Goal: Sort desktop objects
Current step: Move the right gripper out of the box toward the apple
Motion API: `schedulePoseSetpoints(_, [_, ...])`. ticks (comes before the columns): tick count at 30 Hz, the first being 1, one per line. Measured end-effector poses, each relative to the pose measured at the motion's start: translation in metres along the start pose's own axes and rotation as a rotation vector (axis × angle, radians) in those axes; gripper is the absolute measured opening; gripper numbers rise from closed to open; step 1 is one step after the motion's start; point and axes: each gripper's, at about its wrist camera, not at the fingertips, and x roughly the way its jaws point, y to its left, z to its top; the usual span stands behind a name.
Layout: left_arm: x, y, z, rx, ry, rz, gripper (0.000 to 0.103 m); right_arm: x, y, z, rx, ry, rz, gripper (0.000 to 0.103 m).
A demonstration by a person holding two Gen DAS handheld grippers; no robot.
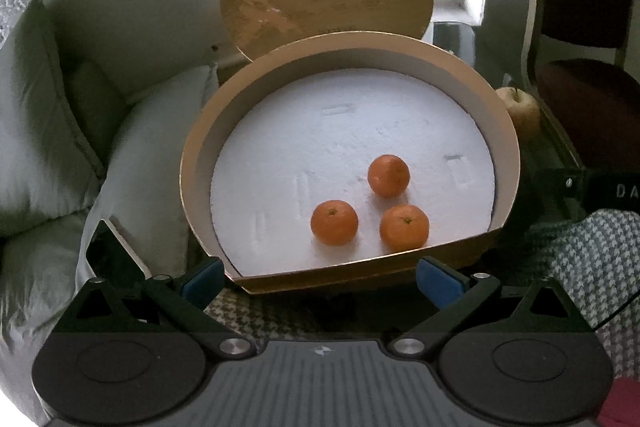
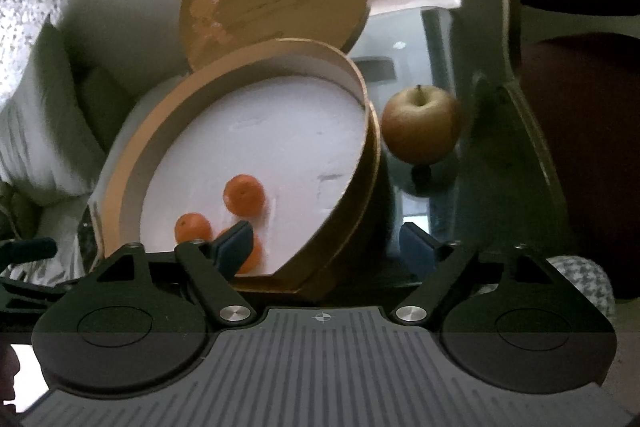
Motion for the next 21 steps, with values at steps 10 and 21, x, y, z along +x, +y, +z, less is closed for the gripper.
schedulePoseSetpoints(10, [0.002, -0.009, 0.002, 0.025, 0.023, -0.016, 0.102, -0.005, -0.016, 0.000, 0.049, -0.026, -0.017, 0.093])
schedulePoseSetpoints(21, [0.001, -0.029, 0.007, 0.090, 0.015, -0.024, 0.102, -0.013, -0.029, 0.004, 0.090, -0.064, -0.037, 0.100])
